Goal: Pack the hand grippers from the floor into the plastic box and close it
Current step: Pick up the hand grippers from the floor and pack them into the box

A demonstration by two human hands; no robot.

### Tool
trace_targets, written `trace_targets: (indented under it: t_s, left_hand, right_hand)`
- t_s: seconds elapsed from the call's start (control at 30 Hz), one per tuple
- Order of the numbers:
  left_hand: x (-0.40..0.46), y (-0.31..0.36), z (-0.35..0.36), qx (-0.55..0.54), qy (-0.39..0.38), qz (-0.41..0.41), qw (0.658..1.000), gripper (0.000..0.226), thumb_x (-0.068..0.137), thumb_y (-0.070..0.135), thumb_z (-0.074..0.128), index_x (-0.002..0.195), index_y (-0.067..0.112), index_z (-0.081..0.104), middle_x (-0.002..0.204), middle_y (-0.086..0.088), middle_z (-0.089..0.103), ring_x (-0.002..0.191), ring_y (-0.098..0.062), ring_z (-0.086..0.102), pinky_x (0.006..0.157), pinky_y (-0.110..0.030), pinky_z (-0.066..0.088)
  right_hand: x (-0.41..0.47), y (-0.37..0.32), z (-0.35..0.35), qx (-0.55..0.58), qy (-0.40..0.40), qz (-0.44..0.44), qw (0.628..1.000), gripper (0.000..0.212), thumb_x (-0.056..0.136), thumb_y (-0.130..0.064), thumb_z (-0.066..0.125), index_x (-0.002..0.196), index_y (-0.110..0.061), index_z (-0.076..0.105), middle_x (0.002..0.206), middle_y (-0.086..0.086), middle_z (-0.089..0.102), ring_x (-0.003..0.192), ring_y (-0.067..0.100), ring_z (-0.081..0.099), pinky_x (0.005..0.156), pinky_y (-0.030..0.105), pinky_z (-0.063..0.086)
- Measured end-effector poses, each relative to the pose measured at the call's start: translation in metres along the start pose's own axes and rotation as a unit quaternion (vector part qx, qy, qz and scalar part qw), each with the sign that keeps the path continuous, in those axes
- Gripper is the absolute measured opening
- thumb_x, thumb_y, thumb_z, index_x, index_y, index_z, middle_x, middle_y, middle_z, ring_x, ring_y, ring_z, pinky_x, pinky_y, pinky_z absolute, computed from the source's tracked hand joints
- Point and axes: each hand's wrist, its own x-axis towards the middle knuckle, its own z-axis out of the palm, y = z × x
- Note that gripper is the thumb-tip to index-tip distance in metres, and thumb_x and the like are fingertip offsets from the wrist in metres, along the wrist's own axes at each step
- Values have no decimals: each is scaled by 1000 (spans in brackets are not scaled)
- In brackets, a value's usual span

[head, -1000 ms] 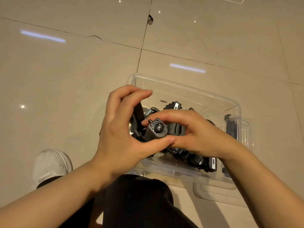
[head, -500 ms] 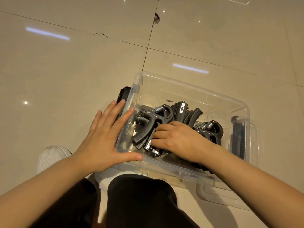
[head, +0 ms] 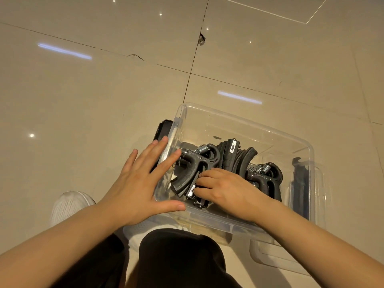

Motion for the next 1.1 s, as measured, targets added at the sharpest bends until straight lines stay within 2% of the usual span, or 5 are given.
trace_targets:
  t_s: [0.37,0.57,0.77,0.83,1.1]
  left_hand:
    - [-39,-48,-86,106,-9,64,992,70,88,71,30,147,35,22,155,-4,22,141,-23,19,108,-48,29]
    - [-26,-46,-216,249,28,119,961,54,88,55,33,124,21,57,114,-3,66,102,-27,63,86,-44,51]
    - [-45,35,-297,197,144,134,961,23,82,11,62,104,15,67,91,-3,69,69,-17,56,62,-30,49]
    - [-65,61,-313,160,201,134,957,22,84,24,56,101,15,67,87,0,68,67,-13,57,59,-29,51]
    - [-173,97,-329,-53,381,-54,922,20,89,36,61,82,19,68,73,5,66,64,-8,61,56,-15,47]
  right_hand:
    - [-4,-20,-29,89,82,105,987,59,61,9,71,115,-14,66,115,4,66,109,22,60,94,36,50]
    - [-11,-54,-90,219,132,237,937,49,88,2,48,128,-25,57,129,-9,55,119,9,50,101,23,38]
    - [5,-107,-179,622,333,315,635,24,94,0,48,98,-16,66,92,3,70,84,16,67,76,26,55]
    - [13,-124,-207,656,354,294,598,18,94,-2,50,97,-12,65,87,7,70,78,19,67,75,31,55]
    - [32,-185,-296,652,320,179,663,9,93,-14,56,96,-10,64,85,6,69,76,18,65,75,31,54]
